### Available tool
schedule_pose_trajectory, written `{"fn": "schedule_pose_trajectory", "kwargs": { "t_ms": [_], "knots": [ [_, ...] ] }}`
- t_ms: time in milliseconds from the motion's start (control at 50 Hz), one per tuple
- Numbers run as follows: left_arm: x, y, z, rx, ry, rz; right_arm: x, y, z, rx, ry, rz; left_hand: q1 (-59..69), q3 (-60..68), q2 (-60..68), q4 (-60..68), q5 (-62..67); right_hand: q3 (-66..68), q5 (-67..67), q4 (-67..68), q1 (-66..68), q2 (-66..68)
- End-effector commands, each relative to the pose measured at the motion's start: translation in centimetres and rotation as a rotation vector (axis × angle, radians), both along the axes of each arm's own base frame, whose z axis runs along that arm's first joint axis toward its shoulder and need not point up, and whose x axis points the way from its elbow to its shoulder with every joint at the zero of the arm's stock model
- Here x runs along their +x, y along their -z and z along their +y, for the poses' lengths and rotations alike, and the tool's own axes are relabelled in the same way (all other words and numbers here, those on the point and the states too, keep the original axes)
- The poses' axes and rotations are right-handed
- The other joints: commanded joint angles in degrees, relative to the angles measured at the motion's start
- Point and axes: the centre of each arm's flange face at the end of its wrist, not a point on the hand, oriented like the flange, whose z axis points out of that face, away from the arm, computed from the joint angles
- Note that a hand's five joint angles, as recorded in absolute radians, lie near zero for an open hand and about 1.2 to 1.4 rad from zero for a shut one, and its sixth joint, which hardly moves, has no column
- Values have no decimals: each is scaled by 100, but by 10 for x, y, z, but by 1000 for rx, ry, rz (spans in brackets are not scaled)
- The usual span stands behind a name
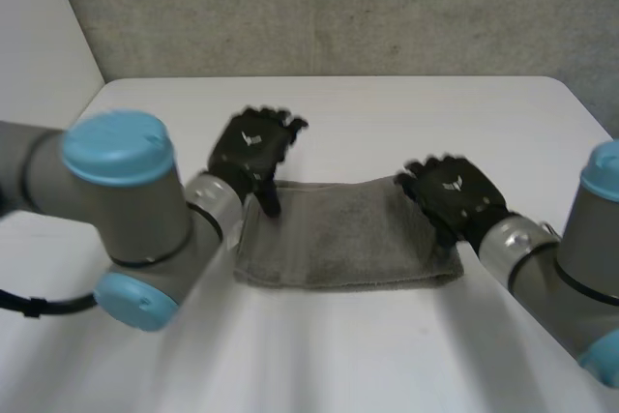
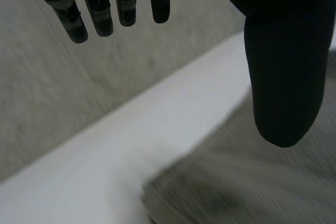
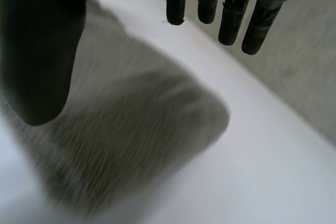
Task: Fold the towel.
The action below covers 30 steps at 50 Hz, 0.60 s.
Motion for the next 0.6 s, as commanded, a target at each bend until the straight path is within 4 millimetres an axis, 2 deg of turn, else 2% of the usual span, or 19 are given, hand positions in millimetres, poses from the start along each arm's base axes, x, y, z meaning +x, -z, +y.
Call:
{"fn": "schedule_pose_trajectory", "kwargs": {
  "t_ms": [20, 40, 60, 100, 120, 160, 200, 280, 300, 320, 340, 380, 400, 420, 440, 480, 500, 540, 600],
  "knots": [
    [1, 47, 2, 86, -71, -91, -23, 37, -2, 129, 39, 27, 130, 149, 149, 149, -16, 605, 638, 524, 649, 604],
    [3, 53, 1, 97, -87, -102, -24, 45, -4, 151, 42, 33, 130, 149, 149, 149, -16, 1544, 1577, 1463, 1588, 1543],
    [3, 53, 1, 97, -87, -102, -24, 46, -4, 151, 42, 33, 130, 149, 149, 149, -16, 1553, 1586, 1472, 1597, 1553],
    [5, 56, 1, 108, -95, -109, -25, 53, -7, 170, 50, 42, 130, 149, 149, 149, -16, 3678, 3712, 3597, 3722, 3678],
    [5, 56, 1, 108, -95, -109, -25, 53, -7, 170, 50, 42, 130, 149, 149, 149, -16, 3689, 3722, 3608, 3733, 3689],
    [5, 55, 3, 106, -93, -108, -24, 49, -13, 145, 58, 40, 113, 132, 133, 132, -33, 6612, 6645, 6531, 6656, 6611],
    [5, 51, 3, 98, -95, -101, -24, 44, -17, 121, 62, 33, 113, 132, 133, 132, -33, 6627, 6660, 6546, 6671, 6627],
    [6, 15, 4, 31, -103, -44, -18, 20, -27, 18, 57, 6, 79, 99, 99, 99, -67, 6627, 6660, 6546, 6671, 6627],
    [7, 1, 4, 5, -106, -23, -10, 0, -29, -50, 37, -15, 63, 82, 82, 82, -84, 6627, 6660, 6546, 6671, 6627],
    [7, 1, 4, 4, -106, -23, 2, -15, -26, -96, 4, -37, 63, 82, 82, 82, -84, 6627, 6660, 6546, 6671, 6627],
    [9, -11, 4, -22, -111, -5, 2, -15, -26, -96, 3, -37, 63, 82, 82, 82, -84, 6627, 6660, 6546, 6671, 6627],
    [11, -25, 5, -48, -117, 16, 46, -40, -6, -183, -137, -78, 46, 65, 66, 65, -100, 6627, 6660, 6546, 6671, 6627],
    [16, -39, 3, -79, -138, 36, 47, -40, -6, -183, -138, -78, 46, 65, 65, 65, -101, 6627, 6660, 6546, 6671, 6627],
    [16, -39, 3, -79, -139, 36, 68, -44, 5, -199, -205, -90, 46, 65, 65, 65, -101, 6627, 6660, 6546, 6671, 6627],
    [26, -52, -2, -105, -180, 55, 68, -44, 5, -200, -206, -90, 46, 65, 65, 65, -101, 6627, 6660, 6546, 6671, 6627],
    [38, -64, -8, -131, -233, 72, 110, -29, 26, -200, -340, -79, 29, 48, 49, 48, -117, 6627, 6660, 6546, 6671, 6627],
    [50, -75, -13, -152, -283, 86, 110, -29, 26, -200, -340, -78, 29, 48, 49, 48, -117, 6627, 6660, 6546, 6671, 6627],
    [59, -82, -15, -167, -317, 98, 143, -10, 47, -224, -456, -20, 29, 48, 49, 48, -117, 6627, 6660, 6546, 6671, 6627],
    [72, -90, -19, -184, -353, 108, 155, 3, 58, -235, -515, 28, 29, 48, 49, 48, -117, 6627, 6660, 6546, 6671, 6627]
  ]
}}
